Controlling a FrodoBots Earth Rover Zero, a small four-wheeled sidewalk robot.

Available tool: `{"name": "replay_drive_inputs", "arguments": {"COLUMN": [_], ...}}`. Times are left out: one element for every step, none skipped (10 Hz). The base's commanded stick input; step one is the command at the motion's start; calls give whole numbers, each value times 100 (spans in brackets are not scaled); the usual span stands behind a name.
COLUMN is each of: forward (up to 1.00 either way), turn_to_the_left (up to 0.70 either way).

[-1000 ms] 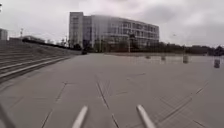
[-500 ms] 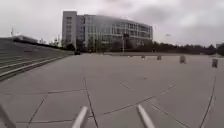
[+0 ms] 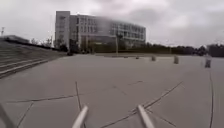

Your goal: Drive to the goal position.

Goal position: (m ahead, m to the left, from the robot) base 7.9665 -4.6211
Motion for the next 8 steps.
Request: {"name": "replay_drive_inputs", "arguments": {"forward": [0, 0, 0, 0, 0, 0, 0, 0], "turn_to_the_left": [-45, -45, -45, -45, -45, -45, -45, -45]}}
